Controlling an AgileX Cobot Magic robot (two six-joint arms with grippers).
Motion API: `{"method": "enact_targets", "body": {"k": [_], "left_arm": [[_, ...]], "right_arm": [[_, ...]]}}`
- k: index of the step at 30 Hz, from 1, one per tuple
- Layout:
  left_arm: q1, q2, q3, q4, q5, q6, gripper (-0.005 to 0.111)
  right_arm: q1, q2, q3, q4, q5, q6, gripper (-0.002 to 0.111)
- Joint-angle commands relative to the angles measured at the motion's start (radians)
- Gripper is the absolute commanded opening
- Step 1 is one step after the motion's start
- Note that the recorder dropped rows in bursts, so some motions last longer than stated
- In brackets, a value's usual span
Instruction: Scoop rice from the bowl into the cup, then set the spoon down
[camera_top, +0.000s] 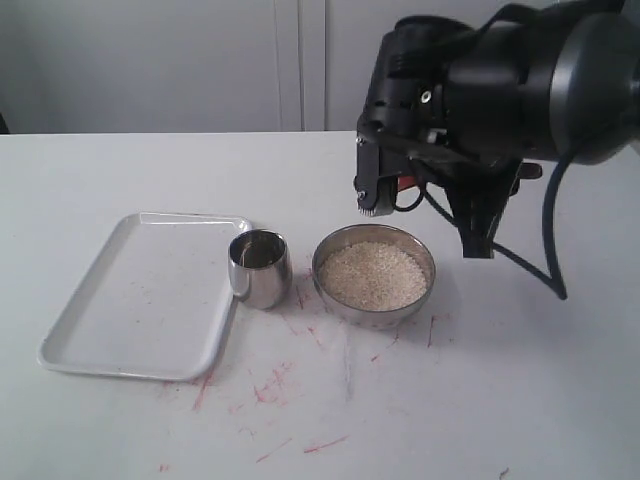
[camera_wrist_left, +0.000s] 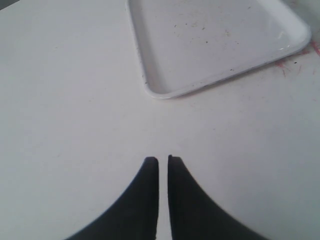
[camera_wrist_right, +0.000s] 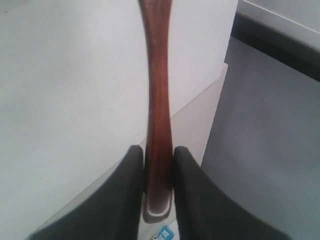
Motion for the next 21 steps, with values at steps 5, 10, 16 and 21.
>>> {"method": "enact_targets", "body": {"k": [5, 10, 16, 21], "left_arm": [[-0.004, -0.003, 0.009, 0.0, 0.039, -0.006, 0.014], [-0.004, -0.003, 0.009, 0.0, 0.039, -0.006, 0.014], [-0.004, -0.003, 0.009, 0.0, 0.039, -0.006, 0.014], [-0.004, -0.003, 0.009, 0.0, 0.039, -0.006, 0.014]], "right_arm": [[0.034, 0.006, 0.068, -0.234, 0.004, 0.012, 0.0], [0.032, 0.018, 0.128, -0.316, 0.004, -0.018, 0.0], [0.025, 0.046, 0.189, -0.335, 0.004, -0.076, 0.0], [0.025, 0.067, 0.196, -0.328, 0.004, -0.111, 0.0]]}}
